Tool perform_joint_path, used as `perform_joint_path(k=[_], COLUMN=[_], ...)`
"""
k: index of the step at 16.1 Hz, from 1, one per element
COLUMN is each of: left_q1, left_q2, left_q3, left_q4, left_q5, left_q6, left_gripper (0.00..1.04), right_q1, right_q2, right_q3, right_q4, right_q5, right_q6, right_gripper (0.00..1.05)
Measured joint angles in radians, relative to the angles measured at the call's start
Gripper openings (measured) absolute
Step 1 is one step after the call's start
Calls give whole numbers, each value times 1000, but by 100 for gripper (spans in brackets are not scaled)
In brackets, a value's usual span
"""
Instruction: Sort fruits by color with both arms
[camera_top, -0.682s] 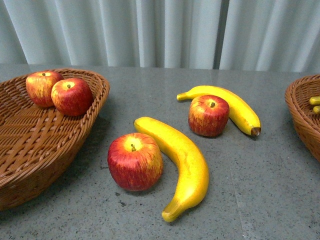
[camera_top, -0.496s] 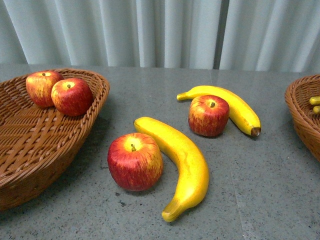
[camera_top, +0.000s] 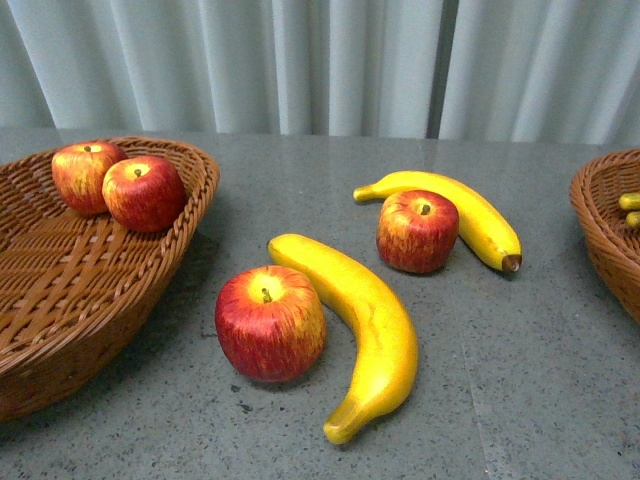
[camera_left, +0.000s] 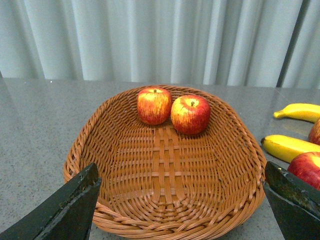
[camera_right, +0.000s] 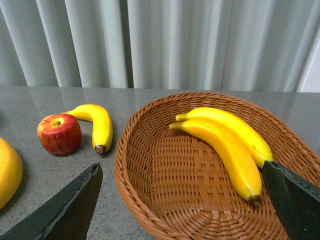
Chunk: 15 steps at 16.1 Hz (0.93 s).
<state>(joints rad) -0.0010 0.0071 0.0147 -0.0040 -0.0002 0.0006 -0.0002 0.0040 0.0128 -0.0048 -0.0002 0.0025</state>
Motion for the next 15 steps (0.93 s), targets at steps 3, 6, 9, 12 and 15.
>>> perform_joint_path(k=[3,6,9,12,15], left_q1=[0,0,0,-90,26], left_q2=[0,0,0,264,477], left_q3=[0,0,0,151,270], left_q4=[0,0,0,-226,43], left_q5=[0,0,0,-316,-257], left_q6=[0,0,0,-87,-47], left_gripper=[98,98,98,98,98], right_q1=[0,0,0,0,0], right_q2=[0,0,0,0,0], right_q3=[0,0,0,0,0], right_q4=[0,0,0,1,0], right_q5=[0,0,0,-3,0], right_q6=[0,0,0,0,0], right_gripper=[98,98,98,98,98])
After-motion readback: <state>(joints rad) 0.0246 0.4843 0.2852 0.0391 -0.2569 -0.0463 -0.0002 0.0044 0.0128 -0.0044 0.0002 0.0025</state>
